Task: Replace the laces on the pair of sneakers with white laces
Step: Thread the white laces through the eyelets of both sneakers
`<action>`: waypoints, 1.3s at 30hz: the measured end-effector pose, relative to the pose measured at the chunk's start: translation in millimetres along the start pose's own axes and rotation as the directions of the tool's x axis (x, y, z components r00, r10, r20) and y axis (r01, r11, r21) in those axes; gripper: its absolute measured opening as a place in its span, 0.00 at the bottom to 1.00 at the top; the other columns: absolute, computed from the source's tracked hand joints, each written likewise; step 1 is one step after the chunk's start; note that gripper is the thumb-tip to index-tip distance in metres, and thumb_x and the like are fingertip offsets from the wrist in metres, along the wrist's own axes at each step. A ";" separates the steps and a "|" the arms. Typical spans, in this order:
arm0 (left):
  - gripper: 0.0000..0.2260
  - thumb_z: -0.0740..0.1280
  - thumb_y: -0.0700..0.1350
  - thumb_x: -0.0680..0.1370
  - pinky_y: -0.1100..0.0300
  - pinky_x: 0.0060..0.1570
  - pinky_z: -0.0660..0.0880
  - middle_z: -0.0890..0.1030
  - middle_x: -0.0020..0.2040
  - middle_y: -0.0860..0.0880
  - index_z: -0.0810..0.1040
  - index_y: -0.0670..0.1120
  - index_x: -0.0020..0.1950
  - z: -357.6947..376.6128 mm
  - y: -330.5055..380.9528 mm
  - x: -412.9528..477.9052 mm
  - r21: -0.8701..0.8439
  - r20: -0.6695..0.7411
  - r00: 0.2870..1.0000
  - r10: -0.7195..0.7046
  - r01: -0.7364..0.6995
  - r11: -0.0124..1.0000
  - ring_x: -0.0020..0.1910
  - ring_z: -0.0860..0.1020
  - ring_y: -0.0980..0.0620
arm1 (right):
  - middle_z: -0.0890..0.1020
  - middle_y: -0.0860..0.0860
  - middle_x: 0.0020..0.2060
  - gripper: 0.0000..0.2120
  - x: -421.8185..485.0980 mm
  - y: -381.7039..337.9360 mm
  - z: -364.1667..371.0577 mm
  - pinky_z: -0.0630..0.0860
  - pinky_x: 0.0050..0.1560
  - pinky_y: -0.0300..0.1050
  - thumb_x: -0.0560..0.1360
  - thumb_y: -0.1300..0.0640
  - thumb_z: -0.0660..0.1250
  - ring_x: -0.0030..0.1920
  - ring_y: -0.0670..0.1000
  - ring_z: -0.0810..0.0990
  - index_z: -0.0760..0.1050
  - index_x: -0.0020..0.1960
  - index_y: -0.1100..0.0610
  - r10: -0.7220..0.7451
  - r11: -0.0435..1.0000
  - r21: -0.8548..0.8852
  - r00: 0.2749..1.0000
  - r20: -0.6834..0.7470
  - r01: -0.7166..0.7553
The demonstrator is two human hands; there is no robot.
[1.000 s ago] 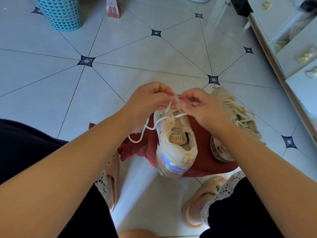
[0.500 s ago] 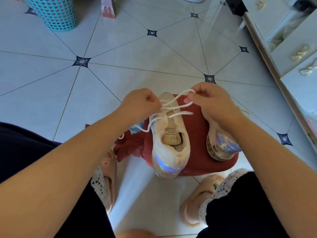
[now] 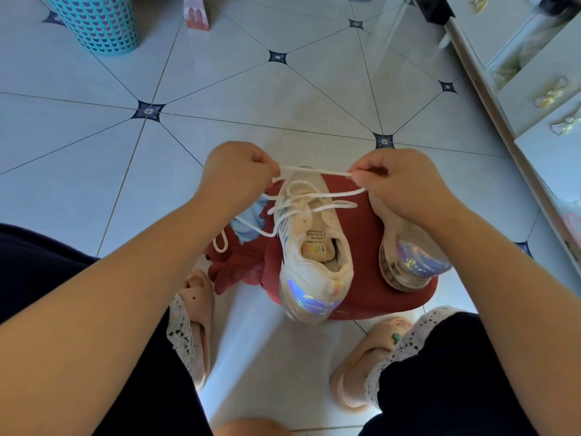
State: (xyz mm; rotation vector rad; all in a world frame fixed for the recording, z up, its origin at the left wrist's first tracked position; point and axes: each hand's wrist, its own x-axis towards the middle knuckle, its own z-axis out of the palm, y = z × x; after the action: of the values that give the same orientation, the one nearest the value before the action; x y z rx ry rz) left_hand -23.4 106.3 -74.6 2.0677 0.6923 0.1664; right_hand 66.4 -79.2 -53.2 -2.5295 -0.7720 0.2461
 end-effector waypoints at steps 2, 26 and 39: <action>0.06 0.64 0.41 0.73 0.63 0.33 0.69 0.79 0.34 0.53 0.81 0.45 0.39 0.7 0.8 -0.7 0.101 0.048 0.999 -0.018 0.013 0.995 0.35 0.75 0.54 | 0.77 0.37 0.37 0.05 0.0 0.1 -0.8 0.67 0.38 0.23 0.75 0.53 0.64 0.39 0.36 0.74 0.78 0.45 0.47 0.017 0.999 0.029 0.999 -0.047 -0.016; 0.16 0.67 0.43 0.74 0.81 0.38 0.63 0.78 0.43 0.55 0.75 0.49 0.62 24.6 15.0 -18.9 0.098 0.233 0.894 0.382 -0.413 0.906 0.40 0.73 0.61 | 0.79 0.45 0.33 0.04 -8.0 -28.4 14.7 0.76 0.45 0.44 0.71 0.56 0.69 0.36 0.45 0.77 0.74 0.41 0.48 0.023 0.961 0.273 0.998 0.064 -0.039; 0.02 0.70 0.46 0.72 0.77 0.30 0.66 0.72 0.28 0.59 0.80 0.50 0.44 29.2 13.3 -23.6 0.000 0.317 0.888 0.332 -0.350 0.937 0.28 0.71 0.69 | 0.82 0.53 0.34 0.06 -12.4 -17.8 2.9 0.78 0.37 0.35 0.71 0.64 0.70 0.33 0.43 0.80 0.76 0.44 0.56 0.109 0.904 0.367 0.949 0.297 -0.219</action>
State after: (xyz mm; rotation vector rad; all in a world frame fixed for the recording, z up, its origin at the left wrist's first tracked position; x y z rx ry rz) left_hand -26.8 66.7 -77.0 2.1934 0.1357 0.0142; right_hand 46.8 -72.1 -46.5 -2.1939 -0.5343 0.7431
